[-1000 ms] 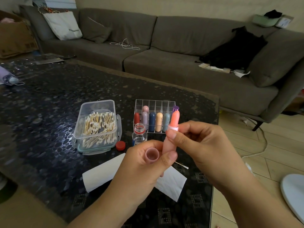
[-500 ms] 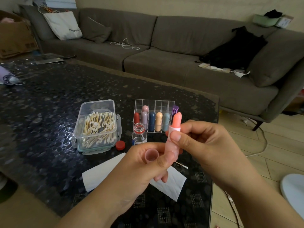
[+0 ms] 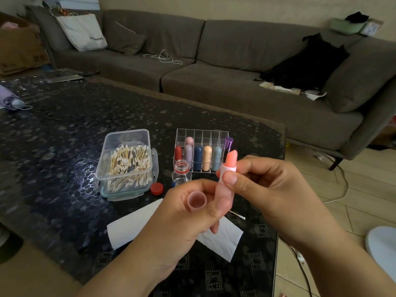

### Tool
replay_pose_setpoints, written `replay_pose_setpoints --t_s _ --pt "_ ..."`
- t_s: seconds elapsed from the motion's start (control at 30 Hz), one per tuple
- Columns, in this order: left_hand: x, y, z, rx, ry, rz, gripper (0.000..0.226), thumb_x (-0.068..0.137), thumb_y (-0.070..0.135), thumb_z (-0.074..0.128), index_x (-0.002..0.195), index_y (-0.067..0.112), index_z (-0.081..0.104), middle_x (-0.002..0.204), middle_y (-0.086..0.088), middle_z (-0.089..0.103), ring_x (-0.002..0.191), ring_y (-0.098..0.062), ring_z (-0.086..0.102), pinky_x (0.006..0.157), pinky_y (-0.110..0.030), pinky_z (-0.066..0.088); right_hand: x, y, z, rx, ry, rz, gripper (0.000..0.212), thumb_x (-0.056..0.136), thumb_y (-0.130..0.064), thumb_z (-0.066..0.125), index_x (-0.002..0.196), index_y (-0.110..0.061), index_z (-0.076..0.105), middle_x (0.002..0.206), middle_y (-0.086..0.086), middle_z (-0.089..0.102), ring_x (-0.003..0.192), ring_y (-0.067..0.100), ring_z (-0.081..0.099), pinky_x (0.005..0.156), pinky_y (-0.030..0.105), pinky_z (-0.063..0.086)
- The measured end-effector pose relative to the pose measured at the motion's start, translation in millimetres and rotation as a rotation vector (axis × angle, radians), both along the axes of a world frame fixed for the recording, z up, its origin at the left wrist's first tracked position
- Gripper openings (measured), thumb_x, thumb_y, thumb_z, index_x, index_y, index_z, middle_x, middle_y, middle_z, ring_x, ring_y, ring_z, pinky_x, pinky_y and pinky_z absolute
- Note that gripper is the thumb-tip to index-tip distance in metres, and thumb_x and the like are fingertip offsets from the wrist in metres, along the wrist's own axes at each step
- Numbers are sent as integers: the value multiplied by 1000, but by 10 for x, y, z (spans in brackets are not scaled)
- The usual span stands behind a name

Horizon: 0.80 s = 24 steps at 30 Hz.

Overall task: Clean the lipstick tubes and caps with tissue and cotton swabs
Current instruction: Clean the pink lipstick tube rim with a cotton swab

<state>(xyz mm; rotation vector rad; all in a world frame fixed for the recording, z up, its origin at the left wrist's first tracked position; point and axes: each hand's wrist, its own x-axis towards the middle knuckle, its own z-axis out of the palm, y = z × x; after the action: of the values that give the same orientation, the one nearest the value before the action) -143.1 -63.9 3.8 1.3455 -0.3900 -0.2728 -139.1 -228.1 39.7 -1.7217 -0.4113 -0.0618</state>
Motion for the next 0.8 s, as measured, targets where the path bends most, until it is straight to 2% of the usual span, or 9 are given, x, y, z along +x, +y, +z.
replay_pose_setpoints --t_s 0.13,0.23,0.27,0.33,0.4,0.5,0.63,0.73,0.8 --pt "-7 20 -2 -85 -5 -89 28 65 54 76 72 28 72 54 12 45 49 -6 39 60 -28 45 3 0 8 30 2 44 21 76 -40 68 78 -20 75 76 12 68 76 43 60 73 45 53" --pt "-3 17 -14 -73 27 -46 48 53 59 81 86 24 73 59 8 51 51 -6 46 59 -26 45 0 1 18 66 12 53 16 79 -32 71 80 -17 76 77 5 72 74 23 69 69 26 54" --pt "-2 15 -19 -60 41 -27 57 47 59 84 89 23 72 63 6 56 54 -6 50 59 -24 46 -1 -2 14 70 14 52 17 77 -30 69 81 -14 75 77 5 72 75 22 69 69 25 54" --pt "-2 13 -22 -25 44 10 56 43 52 87 86 22 70 67 5 59 59 -6 54 58 -22 46 0 -3 0 43 5 38 20 77 -31 69 82 -12 75 78 7 72 76 30 68 70 33 57" --pt "1 8 -7 1 31 30 34 52 42 81 78 24 70 63 7 58 57 -6 52 59 -24 46 1 -1 -15 19 -12 35 22 78 -35 71 82 -14 75 78 10 70 78 40 63 72 42 55" --pt "-3 18 5 -25 15 -18 21 63 44 77 71 26 71 55 6 48 49 -6 45 61 -30 43 3 -10 -23 51 -13 50 24 76 -37 68 81 -15 75 76 13 68 76 43 60 71 41 55" --pt "-10 31 5 -128 15 -148 27 68 53 75 66 27 70 52 4 36 48 -9 34 60 -26 44 -1 -5 -12 60 -33 78 19 77 -37 67 79 -20 75 78 26 60 75 48 54 71 48 52" --pt "-1 31 -17 -160 49 -129 34 62 53 80 78 23 73 53 6 43 47 -8 36 59 -24 45 -1 -8 -14 62 -56 69 21 76 -42 69 82 -23 76 83 24 62 79 48 55 74 52 50" --pt "13 33 -31 -157 81 -95 53 50 51 86 90 20 72 58 5 52 48 -7 44 57 -23 46 -1 -12 -18 66 -69 69 23 76 -44 69 84 -23 76 84 21 64 81 47 57 76 50 51"
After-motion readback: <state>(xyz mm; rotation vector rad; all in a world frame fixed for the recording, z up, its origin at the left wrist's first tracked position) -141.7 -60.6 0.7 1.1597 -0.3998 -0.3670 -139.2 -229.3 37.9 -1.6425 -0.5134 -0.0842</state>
